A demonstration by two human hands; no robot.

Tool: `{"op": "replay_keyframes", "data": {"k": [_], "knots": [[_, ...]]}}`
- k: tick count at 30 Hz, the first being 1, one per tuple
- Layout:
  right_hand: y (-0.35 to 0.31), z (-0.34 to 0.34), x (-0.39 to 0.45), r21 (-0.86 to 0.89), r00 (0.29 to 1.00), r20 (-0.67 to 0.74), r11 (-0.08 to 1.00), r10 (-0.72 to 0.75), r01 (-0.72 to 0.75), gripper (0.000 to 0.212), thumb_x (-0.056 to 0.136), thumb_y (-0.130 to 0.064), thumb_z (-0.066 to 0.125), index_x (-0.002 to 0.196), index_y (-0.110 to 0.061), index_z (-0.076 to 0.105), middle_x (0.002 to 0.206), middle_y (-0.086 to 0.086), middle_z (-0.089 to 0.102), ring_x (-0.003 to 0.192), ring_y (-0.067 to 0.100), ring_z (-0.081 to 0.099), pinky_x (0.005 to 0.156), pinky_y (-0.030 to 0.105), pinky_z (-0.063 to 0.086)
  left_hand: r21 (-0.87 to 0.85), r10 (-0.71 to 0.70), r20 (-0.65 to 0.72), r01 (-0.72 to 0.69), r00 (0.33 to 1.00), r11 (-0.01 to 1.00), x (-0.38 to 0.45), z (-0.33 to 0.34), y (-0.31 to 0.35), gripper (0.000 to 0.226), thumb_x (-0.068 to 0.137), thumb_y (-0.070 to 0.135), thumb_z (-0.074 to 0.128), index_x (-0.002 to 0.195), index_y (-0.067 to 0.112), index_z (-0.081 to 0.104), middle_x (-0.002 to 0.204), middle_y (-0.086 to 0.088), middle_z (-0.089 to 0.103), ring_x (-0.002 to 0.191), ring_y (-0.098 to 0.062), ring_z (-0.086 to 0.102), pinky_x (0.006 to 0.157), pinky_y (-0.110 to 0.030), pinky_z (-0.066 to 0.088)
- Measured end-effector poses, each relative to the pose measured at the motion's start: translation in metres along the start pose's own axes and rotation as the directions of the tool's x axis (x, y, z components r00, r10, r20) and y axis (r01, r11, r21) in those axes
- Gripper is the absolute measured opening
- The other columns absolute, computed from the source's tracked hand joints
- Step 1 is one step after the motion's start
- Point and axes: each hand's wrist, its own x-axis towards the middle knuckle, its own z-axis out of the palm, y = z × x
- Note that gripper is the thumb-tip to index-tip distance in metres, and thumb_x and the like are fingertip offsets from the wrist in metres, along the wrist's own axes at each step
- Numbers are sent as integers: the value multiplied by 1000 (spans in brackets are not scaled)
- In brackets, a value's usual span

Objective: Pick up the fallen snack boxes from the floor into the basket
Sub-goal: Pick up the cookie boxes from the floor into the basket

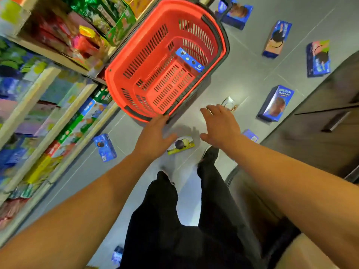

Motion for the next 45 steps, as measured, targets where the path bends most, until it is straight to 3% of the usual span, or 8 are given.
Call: {"op": "replay_keyframes", "data": {"k": [3,7,11,16,28,35,40,45], "knots": [[-17,49,-16,52,996,83,998,37,-41,85,80,-44,67,150,-16,28,154,9,32,143,35,26,117,44,24,-15,-67,59,68,996,998,-27,29,-44,68,81,36,64,138,4,45,142,-13,48,130,-26,44,96,-10,19],[-52,102,-32,58,986,144,994,81,-90,88,77,-46,70,149,-17,28,152,8,33,143,36,26,116,45,27,-56,-133,92,139,987,989,-59,61,-105,64,84,27,70,139,8,44,143,-9,47,131,-25,43,105,-24,28],[-86,154,-41,64,981,138,987,135,-145,87,78,-45,68,150,-16,30,150,8,36,141,36,28,115,46,28,-99,-147,88,155,985,983,-77,93,-159,63,85,27,68,140,11,42,144,-8,44,130,-24,41,98,-18,27],[-114,237,-27,92,959,212,973,190,-213,90,78,-46,71,151,-15,28,154,9,32,143,35,26,118,43,24,-74,-221,170,236,960,969,-82,163,-243,73,87,38,65,148,17,31,154,-8,31,141,-24,28,115,-35,25],[-56,414,98,-21,966,245,997,83,-80,94,76,-48,73,150,-14,26,153,12,32,139,36,30,115,44,30,11,-287,193,291,938,957,13,323,-363,91,81,45,69,152,23,18,160,-5,12,146,-24,13,116,-32,17],[-23,495,182,-43,977,205,998,56,-49,99,80,-50,70,155,-23,11,163,7,11,149,36,9,121,48,16,101,-235,125,223,964,970,86,403,-419,103,73,51,75,152,24,14,159,-9,11,145,-29,11,118,-40,19],[-11,534,227,-78,979,200,996,47,-32,112,75,-47,77,156,-28,1,164,1,-1,150,34,-4,120,55,11,308,-153,141,103,978,946,127,448,-445,120,62,62,75,152,26,5,160,-8,2,145,-37,5,116,-52,17],[-2,564,243,-168,977,207,986,50,-15,113,80,-33,75,154,-29,-10,163,-2,-10,149,35,-16,116,64,5,371,-188,84,145,979,917,142,478,-458,125,58,61,77,151,26,2,160,-4,5,145,-36,5,113,-57,14]]}}
